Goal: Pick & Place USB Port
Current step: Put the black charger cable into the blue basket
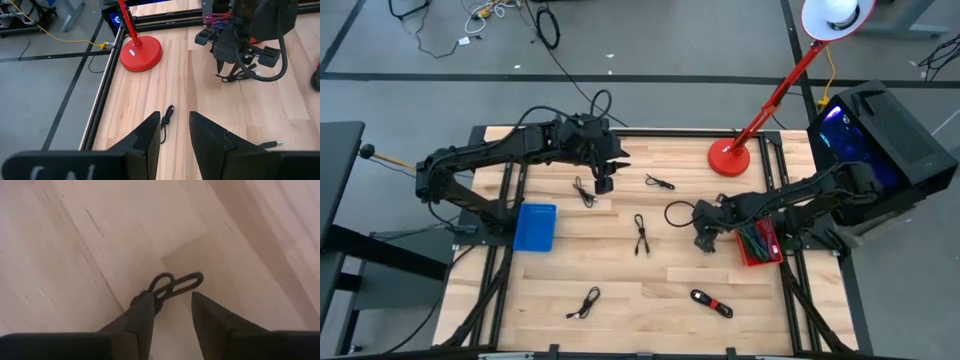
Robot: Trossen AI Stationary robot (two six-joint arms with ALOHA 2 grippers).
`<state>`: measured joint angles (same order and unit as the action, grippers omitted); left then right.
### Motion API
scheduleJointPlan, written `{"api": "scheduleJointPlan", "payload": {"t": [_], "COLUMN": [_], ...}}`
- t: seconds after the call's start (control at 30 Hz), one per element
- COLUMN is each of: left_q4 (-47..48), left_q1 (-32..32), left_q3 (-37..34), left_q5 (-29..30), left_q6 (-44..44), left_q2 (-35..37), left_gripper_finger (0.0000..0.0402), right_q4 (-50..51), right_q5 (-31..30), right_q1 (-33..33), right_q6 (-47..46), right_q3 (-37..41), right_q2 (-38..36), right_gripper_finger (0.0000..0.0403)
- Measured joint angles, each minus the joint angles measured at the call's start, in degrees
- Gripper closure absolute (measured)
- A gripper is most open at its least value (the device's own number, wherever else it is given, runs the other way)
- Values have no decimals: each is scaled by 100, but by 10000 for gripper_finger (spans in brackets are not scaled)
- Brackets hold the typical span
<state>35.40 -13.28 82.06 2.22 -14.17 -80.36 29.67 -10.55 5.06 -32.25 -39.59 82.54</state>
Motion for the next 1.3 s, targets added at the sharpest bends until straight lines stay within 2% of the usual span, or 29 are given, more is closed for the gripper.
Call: {"api": "scheduleJointPlan", "payload": {"t": [0.4,0.47,0.6,0.63,1.07,1.3], "left_q4": [0,0,0,0,0,61], "left_q1": [0,0,0,0,0,0], "left_q3": [0,0,0,0,0,0], "left_q5": [0,0,1,0,1,0], "left_q6": [2,4,4,4,52,104], "left_q2": [0,0,0,0,-2,-4], "left_gripper_finger": [291,291,291,291,291,291], "right_q4": [-749,-748,-734,-739,-616,-327], "right_q5": [255,262,416,418,475,656], "right_q1": [0,0,-19,-22,-241,-225], "right_q6": [-129,-111,80,130,662,612], "right_q3": [459,459,463,463,-149,-149], "right_q2": [-15,-15,-15,-15,9,7], "right_gripper_finger": [278,299,381,391,401,382]}}
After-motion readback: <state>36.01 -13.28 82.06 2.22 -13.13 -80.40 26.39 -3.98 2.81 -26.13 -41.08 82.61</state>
